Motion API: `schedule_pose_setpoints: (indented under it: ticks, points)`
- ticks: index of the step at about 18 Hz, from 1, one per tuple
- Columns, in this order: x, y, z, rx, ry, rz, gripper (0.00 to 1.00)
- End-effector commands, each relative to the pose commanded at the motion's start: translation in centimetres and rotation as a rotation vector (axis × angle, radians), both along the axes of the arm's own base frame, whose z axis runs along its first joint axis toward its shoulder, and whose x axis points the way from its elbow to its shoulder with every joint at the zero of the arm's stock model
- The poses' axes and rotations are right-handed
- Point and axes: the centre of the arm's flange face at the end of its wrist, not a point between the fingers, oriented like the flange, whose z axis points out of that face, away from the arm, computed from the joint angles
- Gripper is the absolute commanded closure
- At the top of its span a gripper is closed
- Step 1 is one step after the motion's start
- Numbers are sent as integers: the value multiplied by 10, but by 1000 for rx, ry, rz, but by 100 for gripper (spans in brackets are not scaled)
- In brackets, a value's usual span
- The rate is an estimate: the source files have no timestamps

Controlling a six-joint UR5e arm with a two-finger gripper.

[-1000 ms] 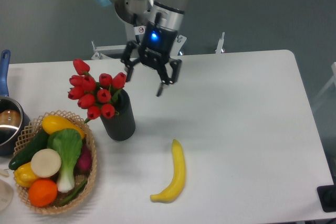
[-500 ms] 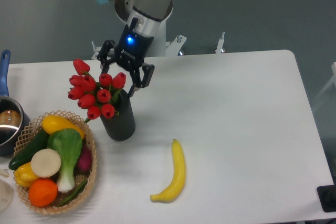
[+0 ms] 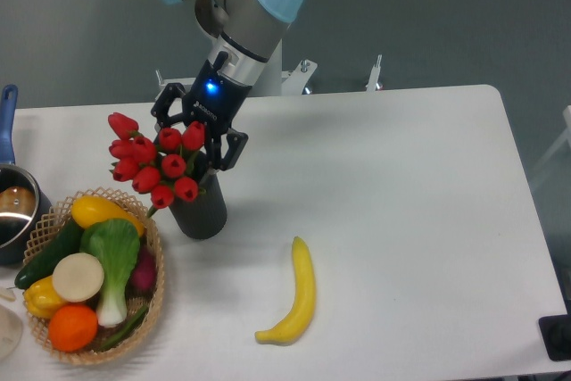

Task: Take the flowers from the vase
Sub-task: 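Lower the gripper onto the tulip stems and close it around them, then lift the gripped tulips up out of the black vase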

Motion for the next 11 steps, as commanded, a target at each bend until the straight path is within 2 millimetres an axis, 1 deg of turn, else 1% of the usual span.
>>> schedule_pose_setpoints:
  ticks: [1,3,5,7,9,11]
  points:
    - [-1,-1,2,2,5,3,100]
    - [-1,-4,12,10,25,13,100]
    - [-1,-11,28,25,46,34,100]
    - [1,-16,39,36,53,48,100]
    - [2,-18,52,42,42,82,100]
    - [-1,-17,70,60,42,112,100]
